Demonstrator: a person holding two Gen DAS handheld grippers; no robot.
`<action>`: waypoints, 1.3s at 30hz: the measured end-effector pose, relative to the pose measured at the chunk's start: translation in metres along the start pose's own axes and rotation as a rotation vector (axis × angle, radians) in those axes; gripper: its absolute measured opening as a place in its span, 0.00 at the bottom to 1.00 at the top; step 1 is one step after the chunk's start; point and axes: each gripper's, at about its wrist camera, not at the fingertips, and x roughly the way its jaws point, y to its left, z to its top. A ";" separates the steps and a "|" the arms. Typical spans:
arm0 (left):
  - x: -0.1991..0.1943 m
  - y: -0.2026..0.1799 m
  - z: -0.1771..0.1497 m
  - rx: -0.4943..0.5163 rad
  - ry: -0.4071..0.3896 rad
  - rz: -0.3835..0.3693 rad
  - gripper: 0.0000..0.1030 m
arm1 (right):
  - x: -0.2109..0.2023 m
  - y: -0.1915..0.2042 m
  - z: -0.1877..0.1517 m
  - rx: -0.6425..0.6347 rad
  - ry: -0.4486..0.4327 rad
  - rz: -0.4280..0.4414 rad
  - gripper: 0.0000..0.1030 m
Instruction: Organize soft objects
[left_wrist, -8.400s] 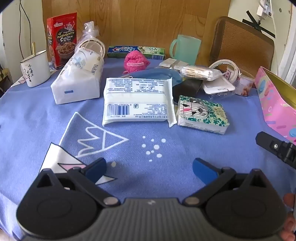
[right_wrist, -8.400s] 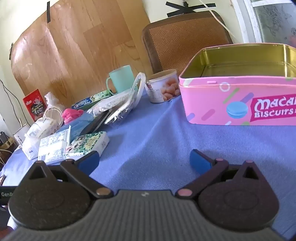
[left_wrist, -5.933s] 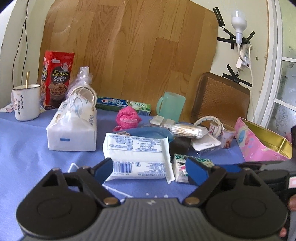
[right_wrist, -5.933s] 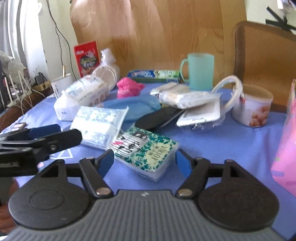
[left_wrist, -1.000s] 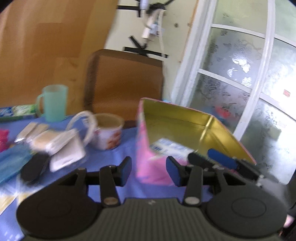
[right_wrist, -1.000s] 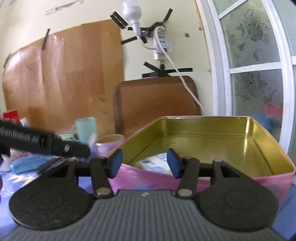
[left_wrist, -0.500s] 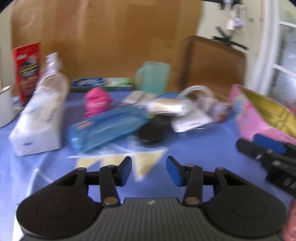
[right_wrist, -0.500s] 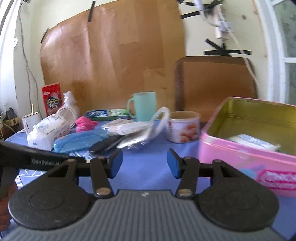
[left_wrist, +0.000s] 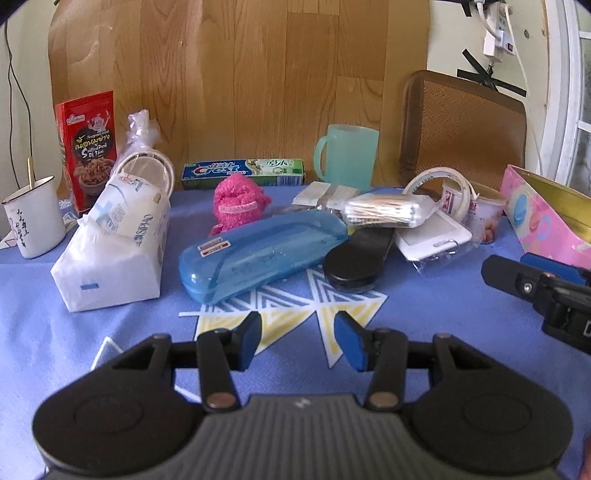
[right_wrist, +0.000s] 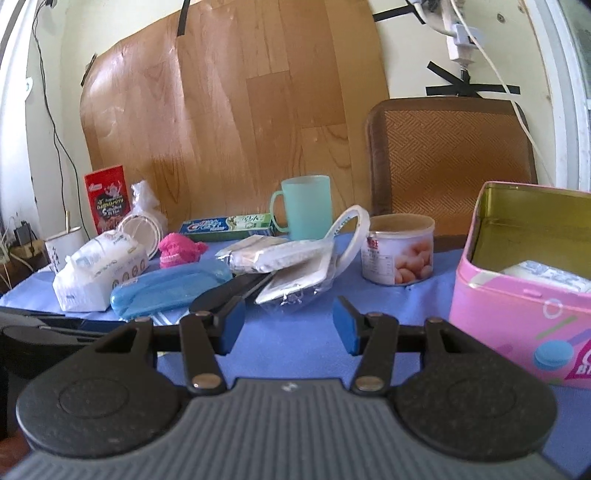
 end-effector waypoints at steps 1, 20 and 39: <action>0.000 0.001 0.000 -0.004 0.000 -0.001 0.43 | 0.000 0.000 0.000 0.000 -0.001 0.002 0.54; -0.008 0.002 -0.001 -0.005 -0.054 0.002 0.60 | -0.003 -0.003 0.001 0.024 -0.023 0.011 0.54; -0.024 0.015 -0.004 -0.087 -0.193 0.031 0.96 | -0.005 -0.001 0.001 0.010 -0.032 -0.004 0.55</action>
